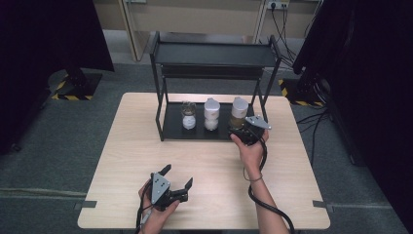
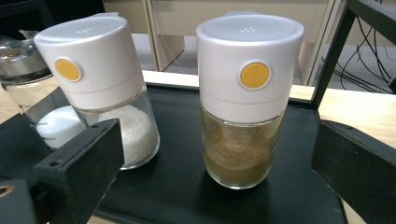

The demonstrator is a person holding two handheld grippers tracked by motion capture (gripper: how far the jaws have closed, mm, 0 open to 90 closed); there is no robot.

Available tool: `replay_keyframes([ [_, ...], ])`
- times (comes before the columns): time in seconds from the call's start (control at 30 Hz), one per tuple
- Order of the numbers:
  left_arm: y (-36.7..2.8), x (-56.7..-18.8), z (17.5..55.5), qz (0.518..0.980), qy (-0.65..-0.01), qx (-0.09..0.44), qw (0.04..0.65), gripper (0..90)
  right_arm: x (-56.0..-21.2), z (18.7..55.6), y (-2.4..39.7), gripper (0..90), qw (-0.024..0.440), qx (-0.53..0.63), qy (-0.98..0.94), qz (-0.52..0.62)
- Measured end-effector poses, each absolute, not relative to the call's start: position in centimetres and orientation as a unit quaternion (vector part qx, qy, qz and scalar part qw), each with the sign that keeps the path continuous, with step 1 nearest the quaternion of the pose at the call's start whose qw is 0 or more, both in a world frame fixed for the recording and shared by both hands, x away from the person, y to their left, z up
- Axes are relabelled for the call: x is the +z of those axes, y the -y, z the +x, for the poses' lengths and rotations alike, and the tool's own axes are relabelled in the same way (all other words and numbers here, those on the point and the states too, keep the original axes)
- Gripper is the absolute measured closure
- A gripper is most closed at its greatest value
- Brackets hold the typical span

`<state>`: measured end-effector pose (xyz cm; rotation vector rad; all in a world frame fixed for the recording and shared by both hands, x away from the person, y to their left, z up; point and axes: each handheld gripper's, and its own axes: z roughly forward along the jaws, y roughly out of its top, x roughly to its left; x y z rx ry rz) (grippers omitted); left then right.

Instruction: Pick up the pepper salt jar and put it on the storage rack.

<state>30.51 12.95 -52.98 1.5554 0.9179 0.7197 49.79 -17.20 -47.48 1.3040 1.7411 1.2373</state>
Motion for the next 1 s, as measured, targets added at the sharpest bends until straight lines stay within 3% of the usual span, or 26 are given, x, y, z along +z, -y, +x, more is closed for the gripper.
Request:
replay_keyframes([
  [1.0,-12.9,-53.0,30.5,0.661,-0.389,0.307,0.563,7.5,-47.6,47.3,18.0,2.7,0.310,0.472,-0.672,0.479],
])
